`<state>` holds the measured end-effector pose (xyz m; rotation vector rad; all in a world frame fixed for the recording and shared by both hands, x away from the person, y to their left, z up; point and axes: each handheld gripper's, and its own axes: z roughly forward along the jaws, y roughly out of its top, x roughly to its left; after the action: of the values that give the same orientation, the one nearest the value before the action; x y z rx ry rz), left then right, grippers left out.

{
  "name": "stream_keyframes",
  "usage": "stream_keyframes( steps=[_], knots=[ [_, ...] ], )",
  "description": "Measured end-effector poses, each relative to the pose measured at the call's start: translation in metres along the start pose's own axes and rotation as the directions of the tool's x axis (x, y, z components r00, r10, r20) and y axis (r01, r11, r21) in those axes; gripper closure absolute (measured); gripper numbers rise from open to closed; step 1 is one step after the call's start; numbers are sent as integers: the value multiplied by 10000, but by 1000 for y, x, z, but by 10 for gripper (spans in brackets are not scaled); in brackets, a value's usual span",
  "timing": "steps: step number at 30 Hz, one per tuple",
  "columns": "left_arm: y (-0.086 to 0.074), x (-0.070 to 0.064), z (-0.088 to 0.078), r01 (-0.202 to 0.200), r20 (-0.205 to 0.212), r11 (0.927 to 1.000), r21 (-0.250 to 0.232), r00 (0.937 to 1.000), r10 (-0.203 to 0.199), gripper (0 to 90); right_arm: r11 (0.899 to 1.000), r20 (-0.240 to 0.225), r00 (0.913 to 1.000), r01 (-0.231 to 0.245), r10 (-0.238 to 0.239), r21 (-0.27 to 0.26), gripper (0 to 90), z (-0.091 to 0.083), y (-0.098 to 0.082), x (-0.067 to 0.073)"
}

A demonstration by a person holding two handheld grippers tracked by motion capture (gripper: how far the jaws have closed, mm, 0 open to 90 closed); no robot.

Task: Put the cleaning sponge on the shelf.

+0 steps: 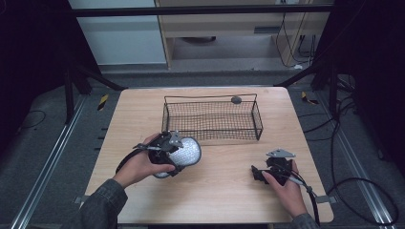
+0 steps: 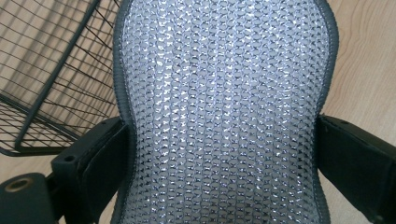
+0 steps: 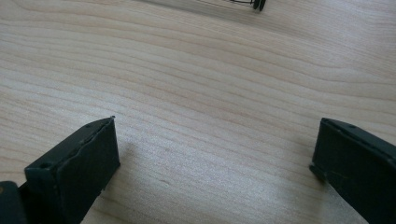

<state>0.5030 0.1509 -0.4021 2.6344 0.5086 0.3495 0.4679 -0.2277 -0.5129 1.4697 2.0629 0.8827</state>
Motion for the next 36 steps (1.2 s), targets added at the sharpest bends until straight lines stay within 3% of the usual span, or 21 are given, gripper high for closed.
stream_keyframes(
  steps=[9, 18, 29, 36],
  knots=[
    [5, 2, -6, -51, -151, 10000, -43, 9999, 51, 52, 10000, -23, 10000, 55, -55, 5, 8, 0, 0, 0],
    [14, 8, -22, -159, -411, 9998, -144, 9990, 153, 53, 10000, -39, 10000, 56, -56, -3, 7, 0, 0, 0],
    [44, 24, -37, -443, -863, 9988, -196, 9954, 424, 53, 9999, -29, 9999, 152, -152, 9, 7, 0, 0, 0],
    [59, 37, -36, -599, -1105, 9981, -117, 9922, 582, 54, 9999, -46, 9999, 114, -114, 32, 7, 0, 0, 0]
  ],
)
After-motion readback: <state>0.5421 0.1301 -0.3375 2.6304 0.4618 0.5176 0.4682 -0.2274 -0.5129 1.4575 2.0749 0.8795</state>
